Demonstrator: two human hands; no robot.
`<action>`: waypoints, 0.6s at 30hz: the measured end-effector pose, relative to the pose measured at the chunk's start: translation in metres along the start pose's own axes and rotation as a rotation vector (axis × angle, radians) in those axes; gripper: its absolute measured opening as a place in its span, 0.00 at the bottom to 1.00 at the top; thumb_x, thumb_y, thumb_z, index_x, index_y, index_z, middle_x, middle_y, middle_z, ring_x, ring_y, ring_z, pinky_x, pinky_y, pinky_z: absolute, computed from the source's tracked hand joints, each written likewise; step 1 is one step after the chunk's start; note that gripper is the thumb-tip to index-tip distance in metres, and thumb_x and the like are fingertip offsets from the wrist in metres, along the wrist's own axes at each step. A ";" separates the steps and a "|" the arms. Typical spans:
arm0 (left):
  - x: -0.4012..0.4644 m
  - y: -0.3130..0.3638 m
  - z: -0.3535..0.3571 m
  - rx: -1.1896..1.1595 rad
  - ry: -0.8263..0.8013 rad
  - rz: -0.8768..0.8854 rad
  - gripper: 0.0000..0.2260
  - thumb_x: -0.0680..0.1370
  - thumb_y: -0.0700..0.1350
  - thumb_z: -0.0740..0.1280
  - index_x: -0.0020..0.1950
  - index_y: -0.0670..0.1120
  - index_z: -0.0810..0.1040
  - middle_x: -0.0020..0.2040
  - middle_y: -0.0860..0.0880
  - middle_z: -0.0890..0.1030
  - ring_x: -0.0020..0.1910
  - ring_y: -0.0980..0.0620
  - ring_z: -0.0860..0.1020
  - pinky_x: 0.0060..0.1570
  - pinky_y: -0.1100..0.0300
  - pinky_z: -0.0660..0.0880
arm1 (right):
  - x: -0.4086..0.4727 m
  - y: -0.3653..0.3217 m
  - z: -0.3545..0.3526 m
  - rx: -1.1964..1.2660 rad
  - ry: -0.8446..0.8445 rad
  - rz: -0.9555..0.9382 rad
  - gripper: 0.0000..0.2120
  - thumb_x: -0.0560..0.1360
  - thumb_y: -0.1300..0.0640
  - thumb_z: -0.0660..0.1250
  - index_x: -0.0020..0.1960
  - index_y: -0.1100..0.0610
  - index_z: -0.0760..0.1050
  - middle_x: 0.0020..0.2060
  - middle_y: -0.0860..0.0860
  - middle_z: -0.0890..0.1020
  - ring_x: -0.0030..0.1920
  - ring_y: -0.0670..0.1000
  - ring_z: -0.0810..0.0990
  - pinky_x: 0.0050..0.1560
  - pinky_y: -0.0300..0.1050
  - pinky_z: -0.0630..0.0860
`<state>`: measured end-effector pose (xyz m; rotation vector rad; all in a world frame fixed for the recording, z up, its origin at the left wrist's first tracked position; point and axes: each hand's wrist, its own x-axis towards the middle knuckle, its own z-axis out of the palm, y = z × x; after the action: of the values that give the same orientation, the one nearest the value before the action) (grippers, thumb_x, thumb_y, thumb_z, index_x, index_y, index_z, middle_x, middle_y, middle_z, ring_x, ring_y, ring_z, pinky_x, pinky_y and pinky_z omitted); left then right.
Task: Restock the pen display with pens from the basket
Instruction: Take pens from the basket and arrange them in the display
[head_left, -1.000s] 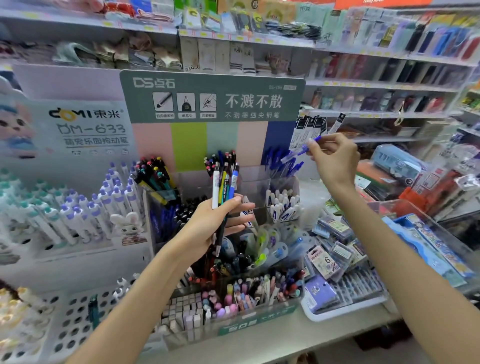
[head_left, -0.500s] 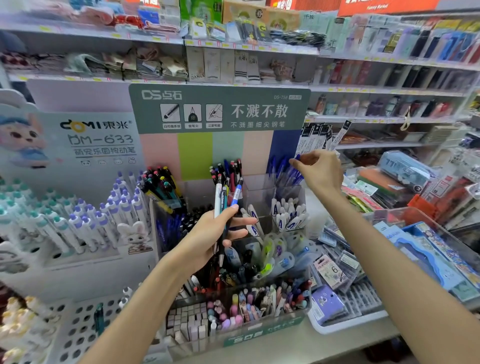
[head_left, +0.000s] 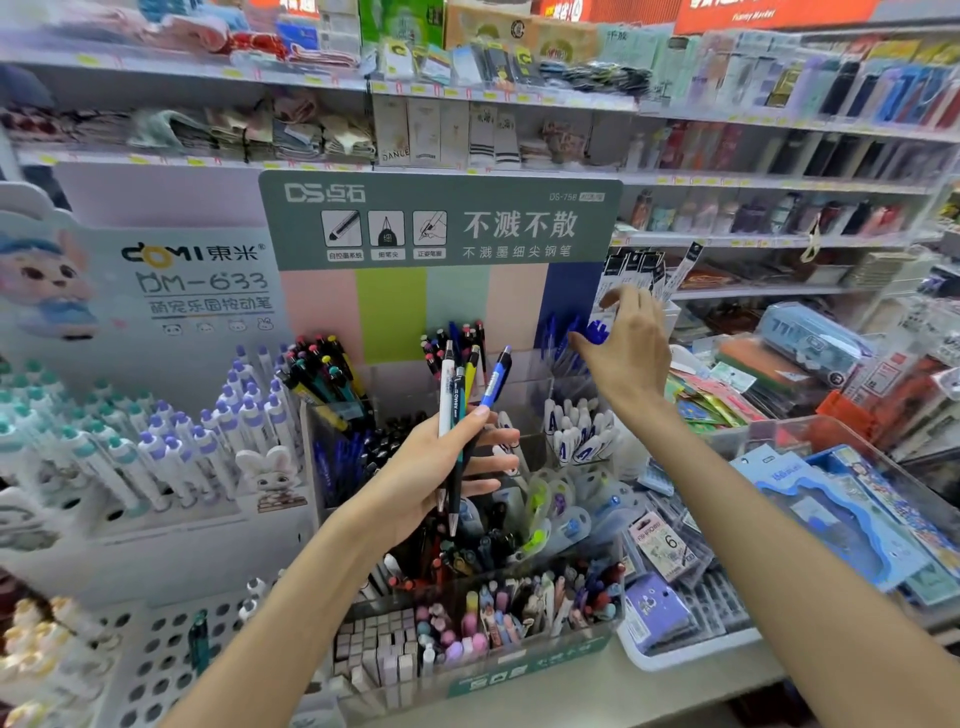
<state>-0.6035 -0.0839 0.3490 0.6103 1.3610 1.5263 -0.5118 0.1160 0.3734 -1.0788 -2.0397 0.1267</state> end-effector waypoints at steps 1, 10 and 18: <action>0.000 0.000 0.000 0.000 0.005 0.004 0.10 0.81 0.49 0.62 0.55 0.46 0.78 0.45 0.50 0.86 0.40 0.53 0.84 0.34 0.62 0.80 | -0.006 -0.005 -0.002 0.090 0.010 -0.020 0.14 0.71 0.53 0.73 0.52 0.58 0.73 0.45 0.50 0.74 0.47 0.50 0.71 0.44 0.42 0.68; 0.000 -0.003 0.000 0.003 0.008 0.056 0.11 0.80 0.51 0.62 0.55 0.48 0.79 0.48 0.51 0.86 0.47 0.53 0.84 0.40 0.61 0.80 | -0.048 -0.054 -0.033 0.865 -0.795 0.213 0.09 0.77 0.58 0.66 0.54 0.60 0.79 0.36 0.48 0.81 0.33 0.42 0.78 0.34 0.31 0.75; -0.009 0.007 -0.032 -0.032 0.194 0.106 0.10 0.81 0.49 0.61 0.52 0.48 0.80 0.43 0.54 0.86 0.38 0.57 0.83 0.35 0.65 0.79 | -0.015 -0.063 -0.032 0.895 0.011 0.158 0.07 0.75 0.61 0.68 0.53 0.55 0.75 0.39 0.50 0.83 0.38 0.46 0.81 0.47 0.39 0.79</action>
<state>-0.6294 -0.1064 0.3493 0.5325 1.4662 1.7253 -0.5253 0.0571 0.4127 -0.6431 -1.5854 1.0012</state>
